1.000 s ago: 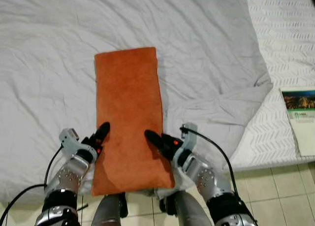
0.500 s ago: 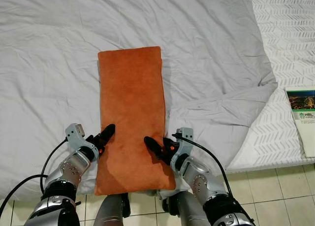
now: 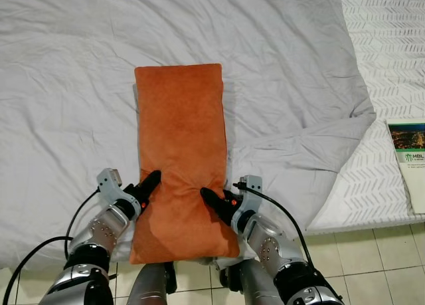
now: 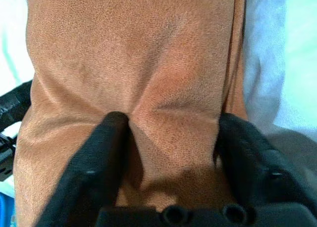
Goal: Clean up the room
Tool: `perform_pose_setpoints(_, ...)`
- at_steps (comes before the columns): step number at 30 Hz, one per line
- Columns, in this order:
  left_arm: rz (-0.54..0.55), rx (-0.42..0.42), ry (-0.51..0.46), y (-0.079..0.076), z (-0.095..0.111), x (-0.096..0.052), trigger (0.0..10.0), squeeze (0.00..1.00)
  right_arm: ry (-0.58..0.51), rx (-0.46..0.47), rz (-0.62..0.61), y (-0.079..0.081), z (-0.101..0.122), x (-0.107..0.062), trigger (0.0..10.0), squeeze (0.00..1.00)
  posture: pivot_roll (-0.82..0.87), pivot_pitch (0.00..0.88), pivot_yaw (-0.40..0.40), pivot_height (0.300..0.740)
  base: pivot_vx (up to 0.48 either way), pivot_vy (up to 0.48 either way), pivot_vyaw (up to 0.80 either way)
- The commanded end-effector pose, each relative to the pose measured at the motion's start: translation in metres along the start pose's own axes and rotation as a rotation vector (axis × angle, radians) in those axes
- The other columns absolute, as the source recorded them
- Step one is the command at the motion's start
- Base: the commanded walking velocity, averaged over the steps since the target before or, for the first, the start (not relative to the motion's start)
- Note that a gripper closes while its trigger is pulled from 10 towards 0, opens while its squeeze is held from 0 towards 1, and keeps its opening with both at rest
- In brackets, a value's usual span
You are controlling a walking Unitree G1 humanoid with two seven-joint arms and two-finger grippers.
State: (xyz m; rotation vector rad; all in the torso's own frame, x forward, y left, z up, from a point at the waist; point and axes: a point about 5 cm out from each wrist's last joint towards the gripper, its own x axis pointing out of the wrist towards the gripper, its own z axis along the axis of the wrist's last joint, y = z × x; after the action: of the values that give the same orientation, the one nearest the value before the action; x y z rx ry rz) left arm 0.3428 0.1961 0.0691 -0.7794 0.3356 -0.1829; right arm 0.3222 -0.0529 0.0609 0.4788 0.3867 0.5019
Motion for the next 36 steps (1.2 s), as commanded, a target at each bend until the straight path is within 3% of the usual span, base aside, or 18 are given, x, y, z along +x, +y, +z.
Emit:
perform_pose_setpoints(1, 0.063, -0.029, 0.195, 0.01, -0.053, -0.006, 0.0, 0.0, 0.228, 0.073, -0.033, 0.006, -0.061, -0.008, 0.0, 0.0, 0.0, 0.559, -0.09, 0.74, 0.0, 0.0, 0.0)
perform_pose_setpoints(4, 0.067, 0.04, 0.162, 0.009, -0.057, -0.005, 0.0, 0.0, 0.246, 0.119, -0.048, 0.005, -0.072, -0.012, 0.0, 0.0, 0.0, 0.567, -0.076, 0.74, 0.0, 0.0, 0.0)
perform_pose_setpoints(13, 0.076, 0.059, 0.187, 0.011, -0.076, -0.01, 0.0, 0.0, 0.258, 0.177, -0.098, 0.0, -0.084, -0.018, 0.0, 0.0, 0.0, 0.567, -0.071, 0.74, 0.0, 0.0, 0.0)
perform_pose_setpoints(14, 0.057, 0.11, 0.202, 0.007, -0.087, -0.011, 0.0, 0.0, 0.256, 0.16, -0.107, -0.002, -0.086, -0.019, 0.0, 0.0, 0.0, 0.54, -0.066, 0.74, 0.0, 0.0, 0.0)
perform_pose_setpoints(15, 0.057, 0.11, 0.202, 0.007, -0.087, -0.011, 0.0, 0.0, 0.256, 0.16, -0.107, -0.002, -0.086, -0.019, 0.0, 0.0, 0.0, 0.54, -0.066, 0.74, 0.0, 0.0, 0.0)
perform_pose_setpoints(17, -0.005, 0.265, 0.192, -0.007, -0.097, -0.012, 0.0, 0.0, 0.209, 0.101, -0.124, -0.009, -0.075, -0.019, 0.0, 0.0, 0.01, 0.468, -0.065, 0.74, 0.0, 0.0, 0.0)
perform_pose_setpoints(18, -0.005, 0.265, 0.192, -0.007, -0.097, -0.012, 0.0, 0.0, 0.209, 0.101, -0.124, -0.009, -0.075, -0.019, 0.0, 0.0, 0.01, 0.468, -0.065, 0.74, 0.0, 0.0, 0.0)
perform_pose_setpoints(20, -0.065, 0.339, 0.12, -0.023, -0.085, -0.01, 0.0, 0.0, 0.127, 0.046, -0.129, -0.017, -0.054, -0.018, 0.0, 0.0, 0.02, 0.376, -0.064, 0.74, 0.0, 0.0, 0.0)
perform_pose_setpoints(23, -0.092, 0.383, 0.081, -0.029, -0.075, -0.009, 0.0, 0.0, 0.078, 0.021, -0.131, -0.021, -0.04, -0.018, 0.0, 0.0, 0.02, 0.31, -0.062, 0.74, 0.0, 0.0, 0.0)
perform_pose_setpoints(25, -0.167, 0.511, -0.046, -0.053, -0.039, -0.009, 0.0, 0.0, -0.133, -0.07, -0.144, -0.025, 0.008, -0.026, 0.0, 0.0, 0.02, 0.168, -0.052, 0.74, 0.0, 0.0, 0.0)
perform_pose_setpoints(26, -0.167, 0.511, -0.046, -0.053, -0.039, -0.009, 0.0, 0.0, -0.133, -0.07, -0.144, -0.025, 0.008, -0.026, 0.0, 0.0, 0.02, 0.168, -0.052, 0.74, 0.0, 0.0, 0.0)
perform_pose_setpoints(29, -0.239, 0.633, -0.185, -0.083, -0.007, -0.017, 0.0, 0.0, -0.373, -0.186, -0.167, -0.023, 0.056, -0.05, 0.0, 0.0, 0.04, 0.044, -0.045, 0.74, 0.0, 0.0, 0.0)
perform_pose_setpoints(30, -0.239, 0.633, -0.185, -0.083, -0.007, -0.017, 0.0, 0.0, -0.373, -0.186, -0.167, -0.023, 0.056, -0.05, 0.0, 0.0, 0.04, 0.044, -0.045, 0.74, 0.0, 0.0, 0.0)
perform_pose_setpoints(31, -0.248, 0.672, -0.229, -0.091, 0.0, -0.02, 0.0, 0.0, -0.454, -0.228, -0.189, -0.024, 0.07, -0.061, 0.0, 0.0, 0.04, 0.0, -0.044, 0.74, 0.0, 0.0, 0.0)
perform_pose_setpoints(33, -0.248, 0.683, -0.244, -0.094, 0.002, -0.021, 0.0, 0.0, -0.486, -0.243, -0.202, -0.024, 0.075, -0.067, 0.0, 0.0, 0.03, 0.0, -0.043, 0.74, 0.0, 0.0, 0.0)
perform_pose_setpoints(36, -0.264, 0.746, -0.263, -0.105, 0.001, -0.028, 0.0, 0.0, -0.585, -0.274, -0.267, -0.03, 0.087, -0.089, 0.0, 0.0, 0.03, 0.0, -0.036, 0.74, 0.0, 0.0, 0.0)
